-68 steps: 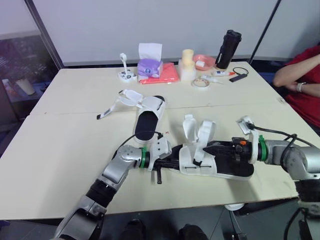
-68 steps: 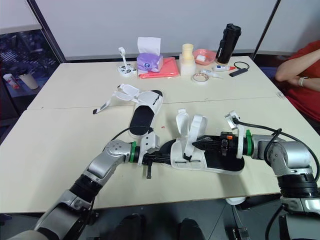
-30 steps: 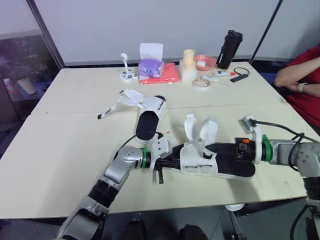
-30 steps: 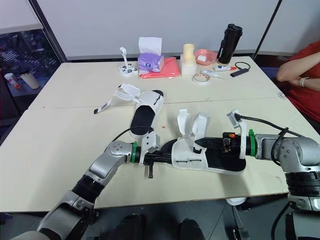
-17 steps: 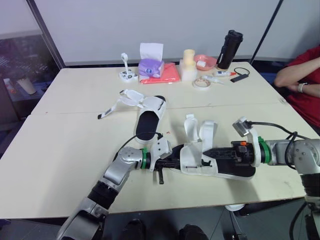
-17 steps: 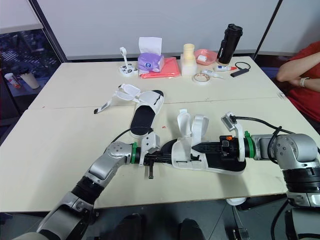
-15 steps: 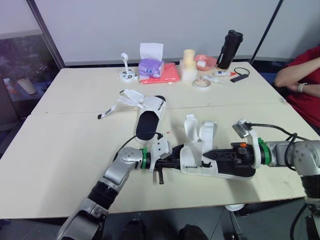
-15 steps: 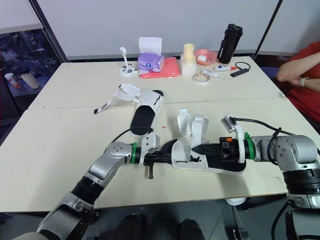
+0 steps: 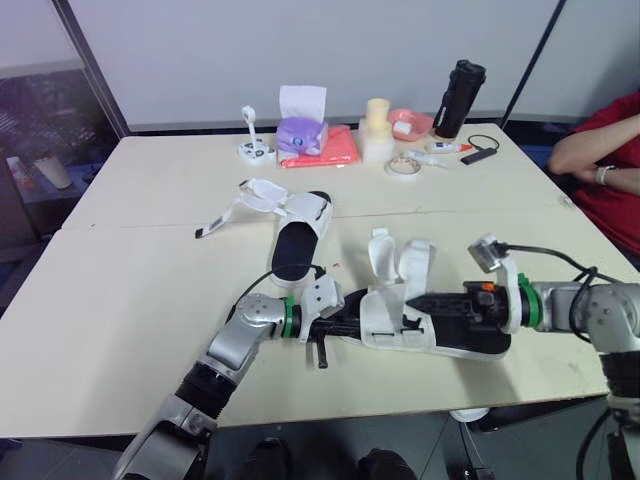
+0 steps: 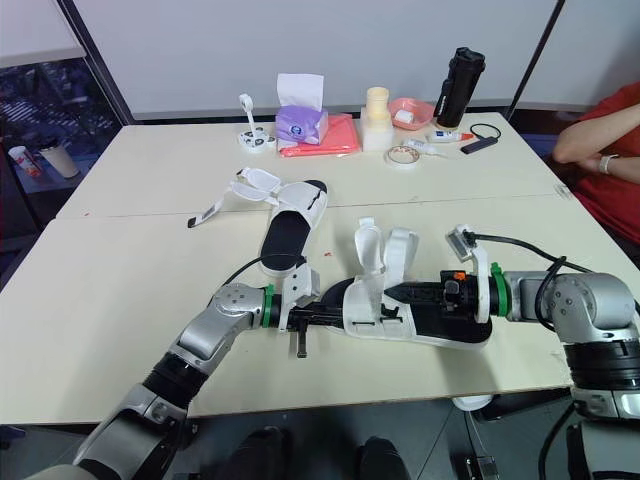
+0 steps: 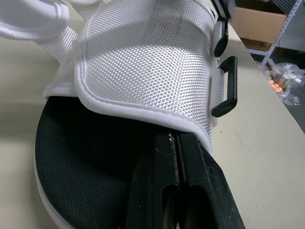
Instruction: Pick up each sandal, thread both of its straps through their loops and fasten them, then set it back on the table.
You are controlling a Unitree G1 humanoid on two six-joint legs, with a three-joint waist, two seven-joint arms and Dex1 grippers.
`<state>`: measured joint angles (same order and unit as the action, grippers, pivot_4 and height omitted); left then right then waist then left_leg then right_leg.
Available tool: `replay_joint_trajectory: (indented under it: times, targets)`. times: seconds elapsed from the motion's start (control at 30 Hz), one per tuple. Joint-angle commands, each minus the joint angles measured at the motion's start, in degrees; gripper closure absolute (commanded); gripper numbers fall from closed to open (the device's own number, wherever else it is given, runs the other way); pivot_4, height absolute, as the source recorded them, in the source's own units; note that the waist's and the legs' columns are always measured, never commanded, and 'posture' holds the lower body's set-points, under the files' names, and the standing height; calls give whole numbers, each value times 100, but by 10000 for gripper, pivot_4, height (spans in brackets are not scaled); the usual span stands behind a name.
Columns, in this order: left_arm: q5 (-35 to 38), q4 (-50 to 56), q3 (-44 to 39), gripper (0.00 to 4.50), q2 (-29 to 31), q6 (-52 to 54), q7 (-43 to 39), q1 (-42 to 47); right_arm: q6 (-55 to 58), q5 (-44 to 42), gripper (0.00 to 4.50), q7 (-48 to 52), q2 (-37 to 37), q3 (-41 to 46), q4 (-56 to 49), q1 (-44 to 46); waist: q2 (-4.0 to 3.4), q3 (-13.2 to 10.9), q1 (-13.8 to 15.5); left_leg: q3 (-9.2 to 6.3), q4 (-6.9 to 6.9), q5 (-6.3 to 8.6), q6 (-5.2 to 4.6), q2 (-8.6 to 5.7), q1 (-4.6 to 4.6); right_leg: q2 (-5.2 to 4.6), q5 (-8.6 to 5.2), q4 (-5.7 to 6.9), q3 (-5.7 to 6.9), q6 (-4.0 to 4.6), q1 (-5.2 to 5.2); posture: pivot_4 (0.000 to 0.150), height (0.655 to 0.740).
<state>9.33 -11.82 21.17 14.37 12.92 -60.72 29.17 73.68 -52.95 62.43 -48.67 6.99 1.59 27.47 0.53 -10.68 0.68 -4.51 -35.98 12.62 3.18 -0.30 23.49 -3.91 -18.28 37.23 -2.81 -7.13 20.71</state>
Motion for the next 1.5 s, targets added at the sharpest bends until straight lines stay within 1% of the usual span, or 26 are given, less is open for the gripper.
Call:
replay_joint_trajectory:
  times: [0.03, 0.17, 0.43, 0.73, 1.03, 1.17, 1.4, 1.5]
  targets:
    - [-144, -149, 55, 45000, 48, 75, 85, -76, 83, -116, 44840, -50, 40, 144, -48, 60, 0, 0, -4, 0, 0, 0, 0, 0, 0, 0, 0, 0, 0, 0, 0, 1500, 7400]
    - [-144, -157, 53, 45000, 45, 76, 92, -85, 93, -78, 44840, -101, 61, 115, -115, -1, 0, 0, -3, 0, 0, 0, 0, 0, 0, 0, 0, 0, 0, 0, 0, 1500, 7400]
    - [-138, -172, 43, 45000, 37, 61, 101, -97, -235, 222, 44840, -47, 10, -117, -71, -169, 0, 0, -3, 1, 1, 0, 0, 0, 0, 0, 0, -1, 0, 0, 0, 1500, 7400]
    - [-146, -196, 42, 45000, 44, 44, 102, -103, -162, 173, 44840, 215, -169, -166, -134, -280, 0, 0, -2, 1, 1, 0, 0, 0, 0, 0, 0, -1, 0, 0, 0, 1500, 7400]
    - [-155, -243, 64, 45000, 7, 13, 114, -103, -117, 269, 44840, 427, -349, -195, 190, -66, 0, 0, 1, 1, 2, 0, 1, 0, 0, 0, 0, -5, 0, 0, -1, 1500, 7400]
    - [-162, -260, 69, 45000, -3, -2, 125, -107, -197, 409, 44840, 467, -381, -370, 119, -35, 0, 0, 3, 1, 3, 0, 1, 0, 0, -1, 0, -7, 0, 0, 0, 1500, 7400]
    - [-167, -270, 47, 45000, 4, -18, 150, -129, -605, 750, 44840, 571, -492, -725, -152, -239, 0, 0, 0, 0, 6, 1, 1, 0, 0, -1, 0, -12, 0, 0, -1, 1500, 7400]
    - [-163, -273, 49, 45000, 6, -18, 165, -129, -954, 1013, 44840, 580, -559, -870, -348, -315, 0, 0, 0, 0, 7, 1, 1, 0, 0, -1, 0, -12, 0, 0, -1, 1500, 7400]
